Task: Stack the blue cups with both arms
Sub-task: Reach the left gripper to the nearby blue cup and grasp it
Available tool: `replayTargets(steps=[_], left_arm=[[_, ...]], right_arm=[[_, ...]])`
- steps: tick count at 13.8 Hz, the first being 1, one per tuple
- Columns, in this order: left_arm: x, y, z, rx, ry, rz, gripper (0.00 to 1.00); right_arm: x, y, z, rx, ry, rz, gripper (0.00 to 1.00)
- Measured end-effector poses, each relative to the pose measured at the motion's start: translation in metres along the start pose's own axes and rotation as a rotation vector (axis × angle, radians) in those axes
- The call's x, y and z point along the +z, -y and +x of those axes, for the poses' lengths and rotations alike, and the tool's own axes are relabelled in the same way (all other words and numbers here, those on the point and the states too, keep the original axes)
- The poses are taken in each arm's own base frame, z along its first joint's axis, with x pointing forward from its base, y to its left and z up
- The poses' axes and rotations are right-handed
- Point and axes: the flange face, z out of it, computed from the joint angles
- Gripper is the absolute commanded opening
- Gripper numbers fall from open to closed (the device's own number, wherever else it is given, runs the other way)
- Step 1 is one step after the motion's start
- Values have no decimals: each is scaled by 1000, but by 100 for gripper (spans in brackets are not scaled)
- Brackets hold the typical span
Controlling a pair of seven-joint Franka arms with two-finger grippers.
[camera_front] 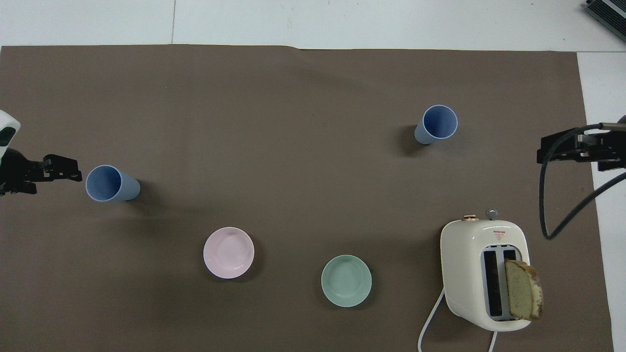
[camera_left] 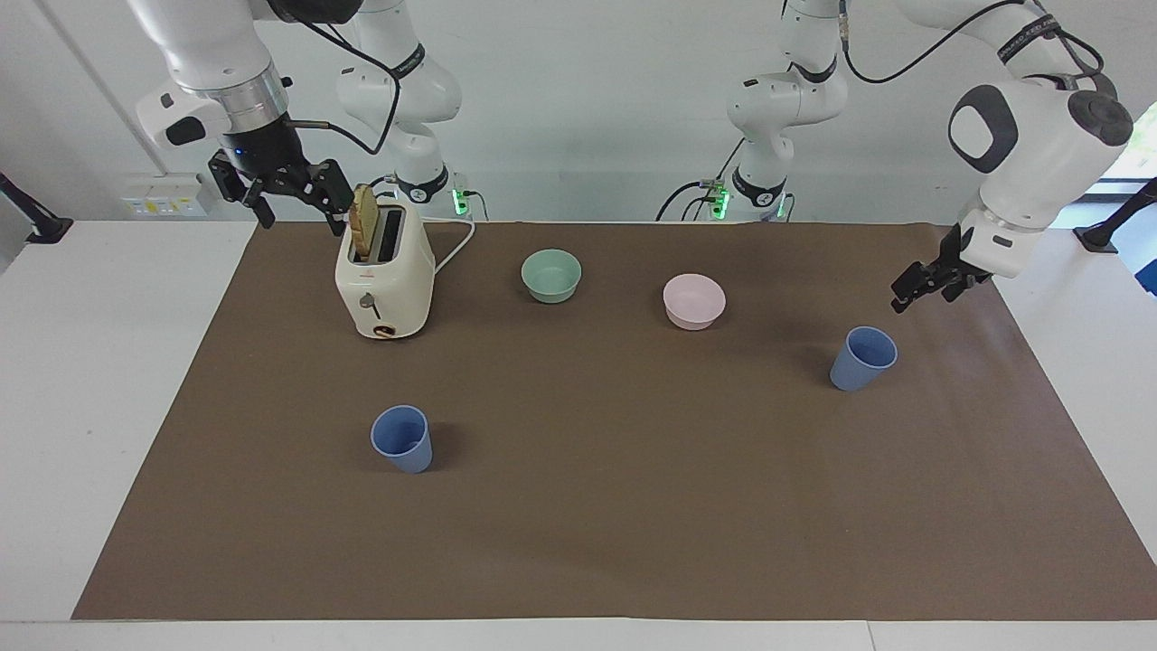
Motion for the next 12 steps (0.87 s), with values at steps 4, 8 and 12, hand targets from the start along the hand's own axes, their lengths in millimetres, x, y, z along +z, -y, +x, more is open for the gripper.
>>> replayTargets(steps=[4,8,12], left_arm=[[47,1,1,-82,16,-8,100],[68,6,-2,-94,30,-7,100],[91,10,-8,-101,23,-7,74]], right_arm=[[0,-5,1,10,0,0,100],[0,-6,1,10,0,0,100],[0,-9,2,17,0,-1,100]])
